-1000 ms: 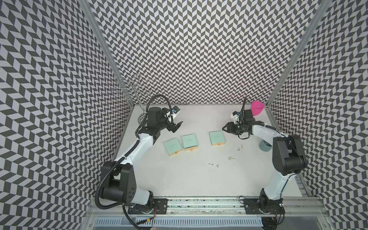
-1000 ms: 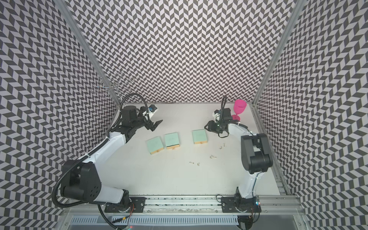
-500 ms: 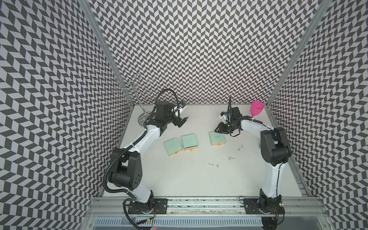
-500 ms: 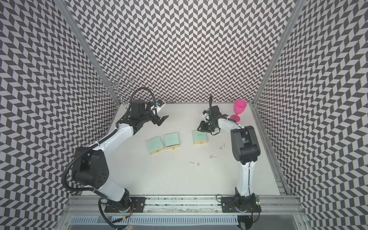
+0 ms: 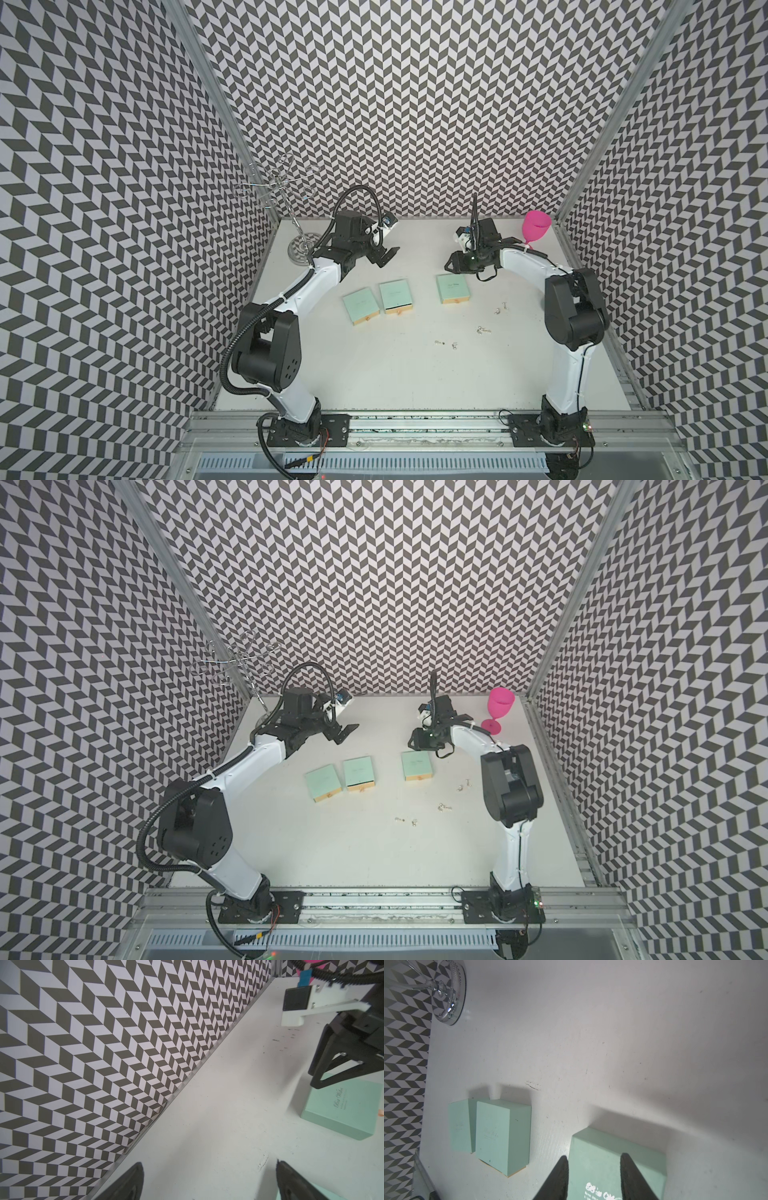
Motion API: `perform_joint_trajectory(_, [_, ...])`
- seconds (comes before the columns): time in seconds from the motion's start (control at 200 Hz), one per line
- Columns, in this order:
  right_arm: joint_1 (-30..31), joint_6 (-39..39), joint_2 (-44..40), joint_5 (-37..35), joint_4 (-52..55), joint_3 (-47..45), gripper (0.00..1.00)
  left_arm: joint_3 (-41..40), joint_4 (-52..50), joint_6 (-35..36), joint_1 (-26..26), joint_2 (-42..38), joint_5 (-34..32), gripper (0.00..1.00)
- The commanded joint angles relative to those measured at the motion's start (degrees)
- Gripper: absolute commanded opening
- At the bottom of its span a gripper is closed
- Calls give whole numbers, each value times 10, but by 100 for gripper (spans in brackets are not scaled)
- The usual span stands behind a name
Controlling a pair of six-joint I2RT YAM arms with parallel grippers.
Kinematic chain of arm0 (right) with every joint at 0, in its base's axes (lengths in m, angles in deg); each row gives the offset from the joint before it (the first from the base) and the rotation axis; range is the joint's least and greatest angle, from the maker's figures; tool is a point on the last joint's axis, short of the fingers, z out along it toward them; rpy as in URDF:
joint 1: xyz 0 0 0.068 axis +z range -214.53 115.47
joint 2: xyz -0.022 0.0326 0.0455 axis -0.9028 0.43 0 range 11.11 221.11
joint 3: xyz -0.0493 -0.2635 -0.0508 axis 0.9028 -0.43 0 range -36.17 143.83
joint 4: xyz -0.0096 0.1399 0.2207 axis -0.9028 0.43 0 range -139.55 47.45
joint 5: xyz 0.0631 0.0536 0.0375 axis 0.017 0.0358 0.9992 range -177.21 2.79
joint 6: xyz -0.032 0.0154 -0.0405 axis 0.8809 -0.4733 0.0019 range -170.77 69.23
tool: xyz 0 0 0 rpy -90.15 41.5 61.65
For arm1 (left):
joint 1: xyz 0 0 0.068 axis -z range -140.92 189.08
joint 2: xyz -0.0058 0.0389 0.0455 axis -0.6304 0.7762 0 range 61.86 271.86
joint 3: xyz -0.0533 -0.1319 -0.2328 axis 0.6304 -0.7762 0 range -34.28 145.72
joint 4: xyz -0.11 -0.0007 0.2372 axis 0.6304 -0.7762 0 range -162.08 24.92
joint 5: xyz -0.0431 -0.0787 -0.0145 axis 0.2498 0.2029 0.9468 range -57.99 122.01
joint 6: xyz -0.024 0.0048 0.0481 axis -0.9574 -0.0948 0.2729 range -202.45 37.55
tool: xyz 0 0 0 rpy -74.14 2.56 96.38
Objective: Place the earrings into the drawer-style jewelry box
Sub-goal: Open the drawer in the jewelry box.
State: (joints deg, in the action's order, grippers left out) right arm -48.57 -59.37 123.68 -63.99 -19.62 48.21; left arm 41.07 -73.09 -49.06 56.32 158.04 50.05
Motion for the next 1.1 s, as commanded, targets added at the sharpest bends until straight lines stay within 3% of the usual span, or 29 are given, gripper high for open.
perform_joint_trajectory(0.0, [-7,3,-40,-50,-3,-41,39,32,-30,2,3,16,1,100])
perform_joint_trajectory(0.16, [-10,-3,-46,-61,-34,-88,39,54,-76,15,2,23,44,99])
perform_joint_trajectory(0.381, [-14,-1,-18,-46,-48,-85,38,52,-104,38,7,19,86,99])
perform_joint_trajectory(0.686, [-11,20,50,60,-47,-31,26,38,-100,52,10,11,99,98])
perform_joint_trajectory(0.941, [0,30,83,105,-36,37,34,27,-52,45,22,35,113,91])
perform_joint_trajectory(1.092, [-2,39,92,93,1,89,34,42,-16,56,40,74,116,86])
